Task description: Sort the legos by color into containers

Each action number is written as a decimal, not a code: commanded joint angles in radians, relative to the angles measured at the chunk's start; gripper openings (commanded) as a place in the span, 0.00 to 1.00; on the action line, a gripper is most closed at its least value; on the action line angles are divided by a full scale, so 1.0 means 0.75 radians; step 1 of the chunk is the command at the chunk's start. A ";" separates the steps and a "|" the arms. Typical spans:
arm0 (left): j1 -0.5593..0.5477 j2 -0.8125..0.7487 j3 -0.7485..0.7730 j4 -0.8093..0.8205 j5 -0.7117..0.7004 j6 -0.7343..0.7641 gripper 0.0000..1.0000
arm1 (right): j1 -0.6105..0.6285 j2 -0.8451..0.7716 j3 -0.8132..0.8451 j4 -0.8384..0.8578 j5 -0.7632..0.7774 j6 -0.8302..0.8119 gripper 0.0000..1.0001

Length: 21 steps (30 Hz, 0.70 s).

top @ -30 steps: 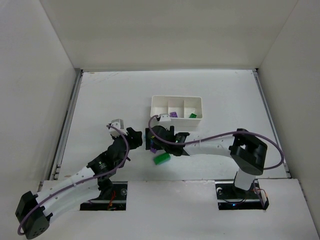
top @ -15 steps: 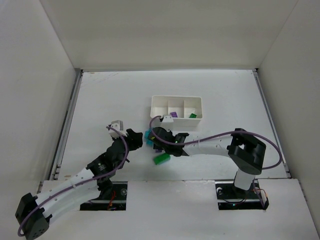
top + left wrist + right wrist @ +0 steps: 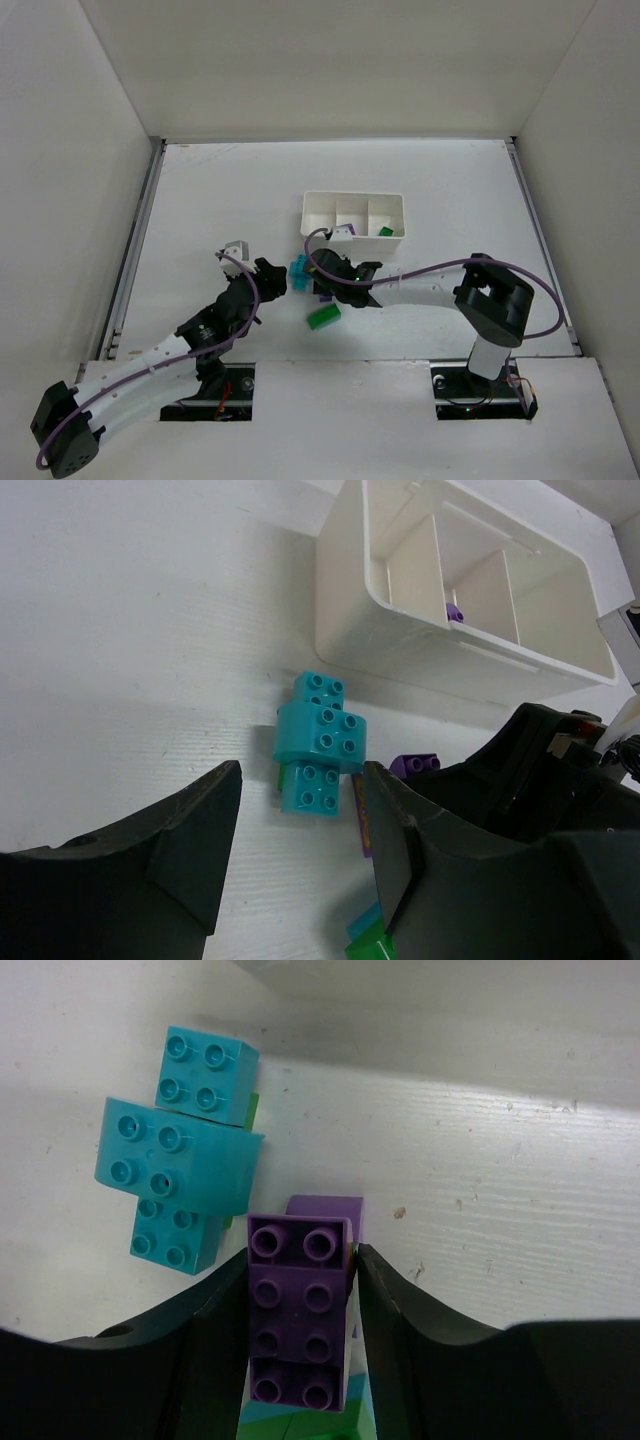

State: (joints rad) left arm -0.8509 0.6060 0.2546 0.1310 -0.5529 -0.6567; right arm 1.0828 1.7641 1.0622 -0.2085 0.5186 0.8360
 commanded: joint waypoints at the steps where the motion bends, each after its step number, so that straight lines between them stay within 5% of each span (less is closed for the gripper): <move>1: 0.000 0.006 0.024 0.048 -0.003 -0.030 0.49 | 0.003 -0.002 0.022 0.051 -0.016 -0.029 0.44; 4: -0.008 0.002 0.027 0.050 -0.005 -0.030 0.49 | 0.003 0.002 0.024 0.051 -0.023 -0.045 0.42; 9: -0.006 0.010 0.037 0.050 -0.003 -0.024 0.49 | 0.003 0.018 0.026 0.037 -0.029 -0.067 0.63; 17: 0.000 0.020 0.035 0.058 -0.003 -0.022 0.50 | 0.005 0.057 0.071 -0.023 -0.004 -0.108 0.51; 21: 0.005 0.010 0.045 0.050 -0.003 -0.014 0.50 | 0.005 0.057 0.079 -0.041 0.034 -0.113 0.32</move>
State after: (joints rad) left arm -0.8490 0.6216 0.2550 0.1345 -0.5518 -0.6586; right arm 1.0828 1.8023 1.0874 -0.2222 0.5072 0.7654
